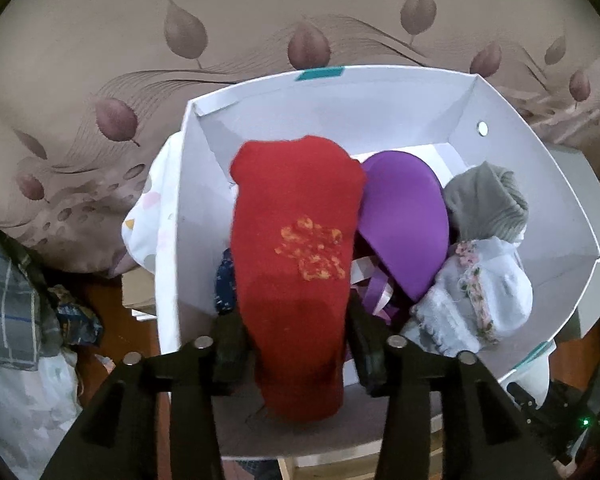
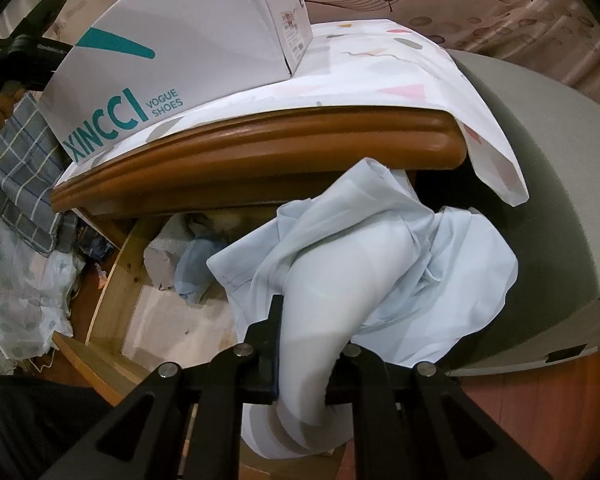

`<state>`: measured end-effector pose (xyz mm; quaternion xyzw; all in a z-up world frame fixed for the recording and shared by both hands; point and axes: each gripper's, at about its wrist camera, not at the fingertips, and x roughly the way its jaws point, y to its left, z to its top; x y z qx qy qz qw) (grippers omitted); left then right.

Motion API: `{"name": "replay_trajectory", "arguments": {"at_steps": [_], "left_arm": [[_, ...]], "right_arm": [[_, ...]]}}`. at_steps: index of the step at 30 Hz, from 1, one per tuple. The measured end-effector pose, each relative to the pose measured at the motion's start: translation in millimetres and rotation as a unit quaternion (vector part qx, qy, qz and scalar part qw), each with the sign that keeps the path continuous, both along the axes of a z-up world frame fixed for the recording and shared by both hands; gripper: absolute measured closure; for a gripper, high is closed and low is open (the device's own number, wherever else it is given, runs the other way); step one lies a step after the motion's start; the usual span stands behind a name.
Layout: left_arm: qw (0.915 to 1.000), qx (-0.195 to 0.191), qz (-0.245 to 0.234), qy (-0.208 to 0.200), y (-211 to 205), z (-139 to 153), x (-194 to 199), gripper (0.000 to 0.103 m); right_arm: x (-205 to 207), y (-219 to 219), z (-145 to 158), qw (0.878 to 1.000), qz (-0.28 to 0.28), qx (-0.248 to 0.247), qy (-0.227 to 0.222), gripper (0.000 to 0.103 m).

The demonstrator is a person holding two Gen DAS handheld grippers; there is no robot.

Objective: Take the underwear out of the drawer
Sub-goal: 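Lower the red underwear into the box and open the left gripper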

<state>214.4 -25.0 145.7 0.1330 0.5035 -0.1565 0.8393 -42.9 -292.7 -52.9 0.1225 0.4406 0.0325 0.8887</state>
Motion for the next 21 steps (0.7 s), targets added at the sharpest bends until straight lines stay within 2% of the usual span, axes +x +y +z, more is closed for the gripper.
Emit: {"name": "replay_trajectory", "arguments": {"at_steps": [5, 15, 21], "left_arm": [[0.9997, -0.018, 0.016, -0.010, 6.5, 5.8, -6.1, 0.055], [0.9980, -0.040, 0.044, -0.022, 13.3, 10.7, -13.1, 0.052], [0.9977, -0.045, 0.039, -0.032, 10.2, 14.9, -20.4, 0.042]], "right_arm": [[0.5, -2.2, -1.2, 1.000, -0.012, -0.007, 0.001, 0.092], [2.3, -14.1, -5.6, 0.997, -0.072, -0.010, 0.012, 0.092], [4.6, -10.5, -3.7, 0.997, -0.074, -0.013, 0.012, 0.092]]}}
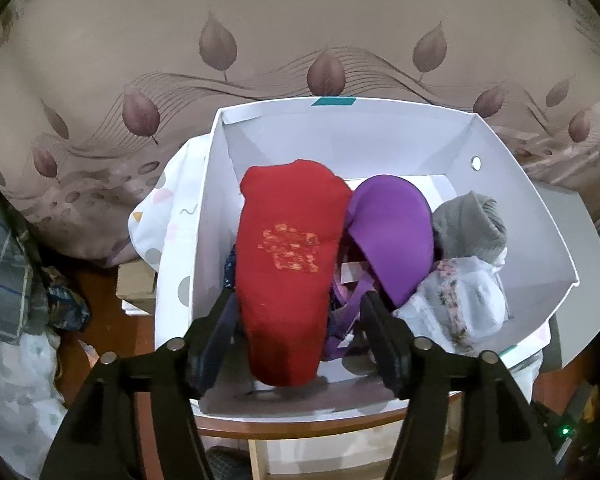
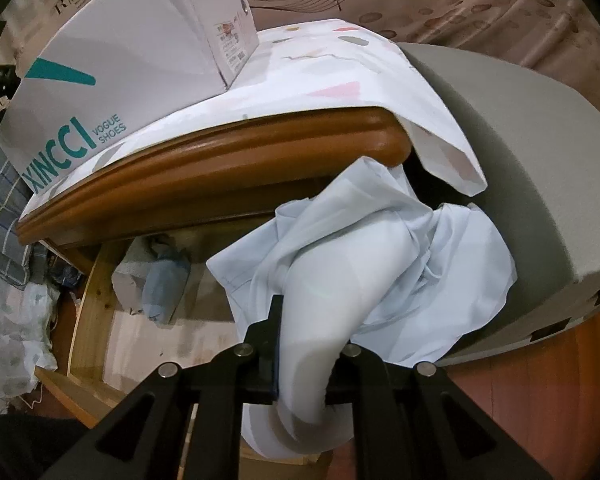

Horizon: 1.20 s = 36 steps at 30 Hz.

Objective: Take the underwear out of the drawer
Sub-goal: 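Lower the red underwear into the box and open the left gripper, then withdraw the left gripper toward the drawer while the right gripper carries the pale cloth over the box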

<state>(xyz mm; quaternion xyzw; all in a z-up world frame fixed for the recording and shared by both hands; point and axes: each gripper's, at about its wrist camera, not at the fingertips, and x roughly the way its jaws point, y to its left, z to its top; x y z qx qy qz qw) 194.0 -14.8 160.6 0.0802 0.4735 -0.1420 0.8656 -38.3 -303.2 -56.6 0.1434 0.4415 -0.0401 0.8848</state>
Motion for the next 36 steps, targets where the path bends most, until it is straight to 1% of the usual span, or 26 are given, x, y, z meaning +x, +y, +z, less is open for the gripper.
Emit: {"name": "replay_trajectory", "arguments": {"at_steps": [3, 9, 11, 12, 13, 16, 20, 23, 24, 25, 29, 31, 34, 36], "left_arm": [[1.0000, 0.000, -0.001, -0.009, -0.6, 3.9, -4.7, 0.042], [0.9983, -0.035, 0.022, -0.041, 14.6, 27.3, -21.4, 0.041], [0.9967, -0.046, 0.038, -0.054, 24.2, 36.2, -29.3, 0.034], [0.9955, -0.052, 0.047, -0.064, 29.5, 40.4, -34.6, 0.027], [0.9945, -0.054, 0.054, -0.072, 34.2, 42.8, -39.5, 0.024], [0.9921, -0.047, 0.072, -0.091, 48.6, 41.2, -55.1, 0.024], [0.9862, -0.046, 0.118, -0.107, 71.0, 21.4, -75.8, 0.024], [0.9793, -0.025, 0.162, -0.119, 87.3, -4.9, -95.6, 0.024], [0.9775, -0.019, 0.172, -0.121, 90.9, -12.7, -100.3, 0.023], [0.9758, -0.014, 0.183, -0.120, 94.6, -22.4, -104.6, 0.019], [0.9714, -0.005, 0.220, -0.088, 107.4, -71.5, -114.0, 0.017], [0.9685, -0.002, 0.236, -0.079, 111.1, -90.3, -116.3, 0.017], [0.9633, -0.006, 0.259, -0.072, 120.3, -113.1, -122.9, 0.017], [0.9598, -0.007, 0.274, -0.060, 128.6, -125.3, -123.7, 0.017]], "right_arm": [[1.2, 1.6, 0.5, 1.000, 0.002, -0.005, 0.000, 0.092], [2.1, 2.9, 1.0, 1.000, 0.000, -0.011, 0.001, 0.092], [2.7, 5.6, -0.3, 1.000, 0.000, -0.014, 0.000, 0.092], [3.0, 6.1, 0.1, 1.000, -0.001, -0.015, 0.000, 0.092], [2.6, 7.0, 0.0, 1.000, -0.001, -0.014, 0.000, 0.091], [2.2, 9.7, 0.7, 1.000, 0.001, -0.021, -0.002, 0.092], [-0.7, 12.9, 5.6, 0.999, 0.007, -0.031, -0.010, 0.092], [-3.1, 12.2, 7.8, 0.999, 0.011, -0.032, -0.010, 0.092], [-3.3, 12.3, 8.0, 0.999, 0.012, -0.036, -0.007, 0.092], [-3.6, 12.1, 8.5, 0.999, 0.012, -0.037, -0.006, 0.092], [-4.2, 14.9, 13.1, 0.998, 0.012, -0.056, 0.001, 0.092], [-5.6, 18.9, 17.7, 0.998, 0.014, -0.065, 0.005, 0.092], [-7.6, 25.1, 29.8, 0.997, 0.022, -0.076, 0.007, 0.092], [-10.2, 26.6, 45.4, 0.997, 0.025, -0.078, 0.002, 0.092]]}}
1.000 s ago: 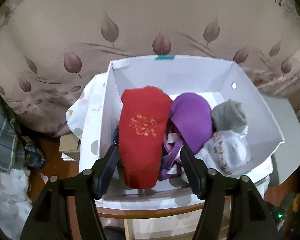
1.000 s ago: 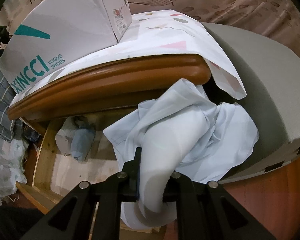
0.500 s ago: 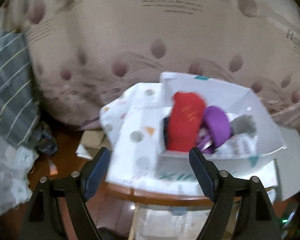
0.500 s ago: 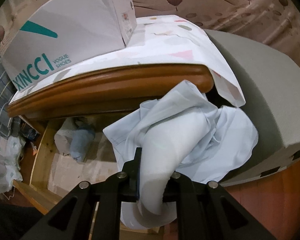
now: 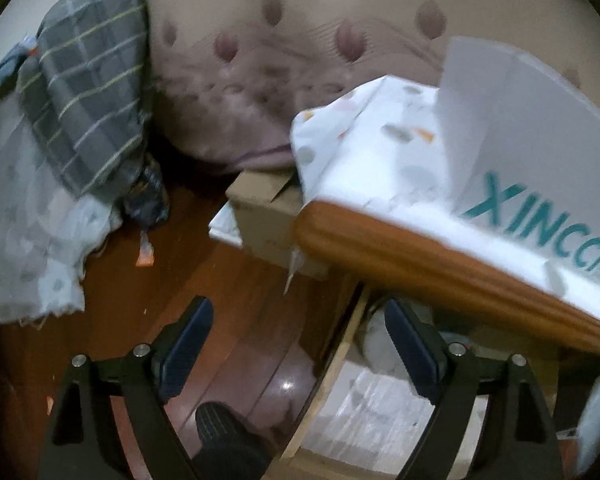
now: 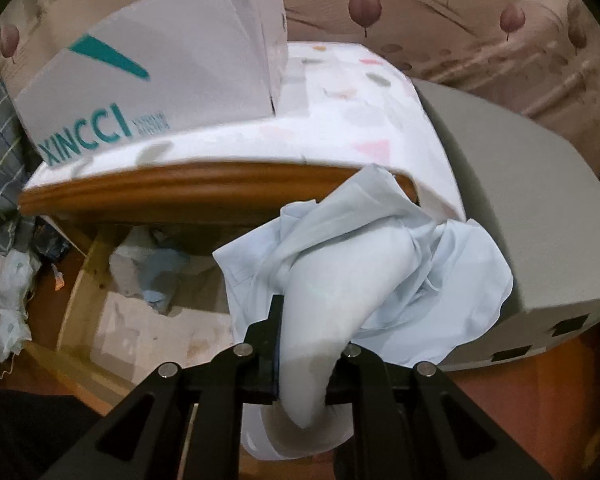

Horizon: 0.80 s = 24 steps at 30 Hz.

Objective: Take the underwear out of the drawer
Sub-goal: 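Withdraw the left gripper toward the drawer while the right gripper carries the pale cloth over the box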

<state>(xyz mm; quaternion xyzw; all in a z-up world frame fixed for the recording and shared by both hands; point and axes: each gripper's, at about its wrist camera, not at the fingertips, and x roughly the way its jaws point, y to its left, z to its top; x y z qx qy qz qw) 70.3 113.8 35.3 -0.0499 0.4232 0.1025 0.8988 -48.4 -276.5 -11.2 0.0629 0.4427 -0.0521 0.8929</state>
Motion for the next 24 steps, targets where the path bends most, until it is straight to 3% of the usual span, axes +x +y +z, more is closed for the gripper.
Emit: {"name": "replay_trajectory", "arguments": {"at_steps": [2, 7, 9, 15, 19, 24], "left_arm": [[1.0000, -0.003, -0.002, 0.007, 6.2, -3.6, 0.7, 0.017], [0.9994, 0.019, 0.023, -0.018, 19.4, 3.2, -6.1, 0.017], [0.9995, 0.007, 0.025, -0.019, 24.5, 2.5, -6.9, 0.016], [0.9995, 0.006, 0.030, -0.011, 27.3, -2.0, -4.1, 0.016], [0.9993, 0.008, 0.035, -0.006, 29.5, -2.9, -1.5, 0.016], [0.9990, 0.011, 0.044, -0.001, 36.2, -4.9, 0.3, 0.016]], "right_arm": [[-2.1, -0.4, 17.5, 1.000, 0.004, -0.010, -0.007, 0.092], [-1.7, -4.8, 75.7, 0.999, 0.010, -0.025, -0.035, 0.092], [0.6, -6.7, 106.9, 0.998, 0.012, -0.030, -0.055, 0.092], [33.8, 5.8, 187.2, 0.992, 0.040, -0.044, -0.108, 0.092], [74.6, 27.7, 218.1, 0.988, 0.071, -0.052, -0.124, 0.092], [140.1, 50.0, 228.0, 0.987, 0.107, -0.031, -0.111, 0.091]]}}
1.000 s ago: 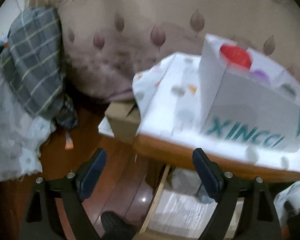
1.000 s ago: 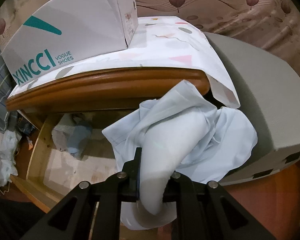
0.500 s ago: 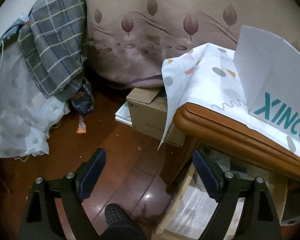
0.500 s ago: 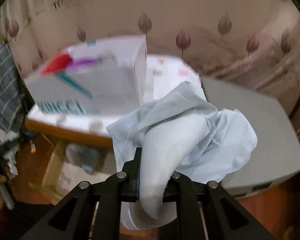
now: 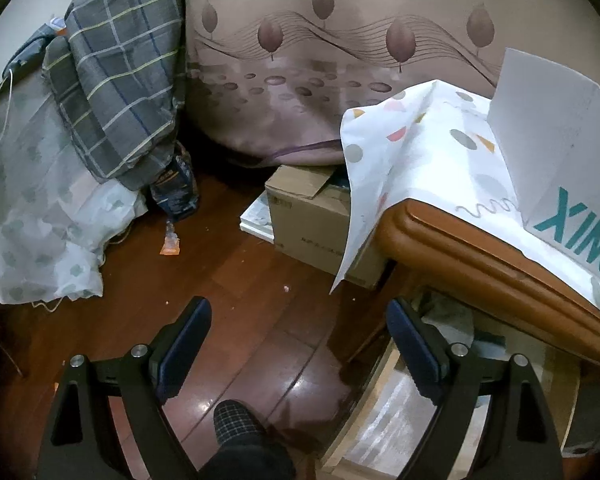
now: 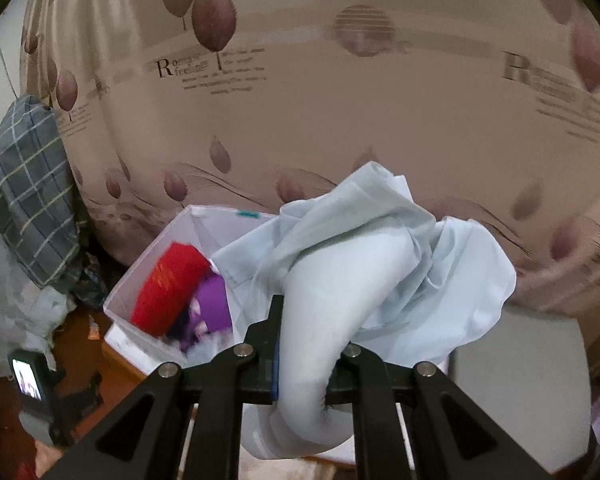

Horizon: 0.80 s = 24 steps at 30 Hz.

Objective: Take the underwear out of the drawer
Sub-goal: 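Withdraw the left gripper toward the drawer while the right gripper carries the pale cloth over the box, then lower the pale blue-white cloth into the box and open the right gripper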

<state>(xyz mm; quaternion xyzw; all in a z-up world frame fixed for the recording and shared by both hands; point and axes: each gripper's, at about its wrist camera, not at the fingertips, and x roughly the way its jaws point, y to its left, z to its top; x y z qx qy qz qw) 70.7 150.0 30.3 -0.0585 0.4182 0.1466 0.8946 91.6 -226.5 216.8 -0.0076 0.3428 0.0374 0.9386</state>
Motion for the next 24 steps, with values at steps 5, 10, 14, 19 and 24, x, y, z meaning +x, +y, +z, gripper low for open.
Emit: {"name": "replay_trajectory", "arguments": {"at_steps": [5, 10, 14, 19, 24], "left_arm": [[1.0000, 0.001, 0.003, 0.001, 4.2, -0.6, 2.7, 0.016], [1.0000, 0.002, 0.002, 0.005, 6.4, -1.5, 2.8, 0.016], [0.9998, 0.003, -0.006, 0.016, 6.5, -4.6, 4.2, 0.016], [0.9998, 0.008, -0.014, 0.015, 1.6, -5.9, 3.9, 0.016], [0.9996, 0.004, -0.020, 0.018, -0.2, -7.6, 3.9, 0.016]], "right_arm": [[56.4, 18.2, -17.6, 0.999, 0.015, -0.006, 0.039, 0.091], [100.6, 19.6, -51.9, 0.996, 0.010, -0.007, 0.088, 0.089], [125.3, 14.5, -69.5, 0.994, -0.005, -0.002, 0.108, 0.081], [140.8, 13.3, -85.2, 0.992, -0.022, -0.013, 0.125, 0.045], [134.8, 6.5, -84.2, 0.993, -0.038, -0.017, 0.109, 0.037]]}}
